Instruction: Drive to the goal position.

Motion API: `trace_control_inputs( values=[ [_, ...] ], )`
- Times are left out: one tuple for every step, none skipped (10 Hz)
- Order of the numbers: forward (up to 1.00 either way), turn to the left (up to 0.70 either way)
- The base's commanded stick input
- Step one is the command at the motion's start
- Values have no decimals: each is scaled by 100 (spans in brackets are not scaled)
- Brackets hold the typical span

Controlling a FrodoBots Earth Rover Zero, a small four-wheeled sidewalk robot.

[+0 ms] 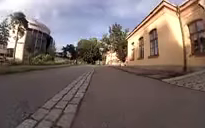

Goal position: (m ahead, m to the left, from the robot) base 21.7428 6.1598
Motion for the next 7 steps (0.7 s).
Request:
trace_control_inputs(
  values=[
    [45, 0],
    [45, 0],
    [45, 0],
    [45, 0],
    [45, 0],
    [45, 0],
    [45, 0]
  ],
)
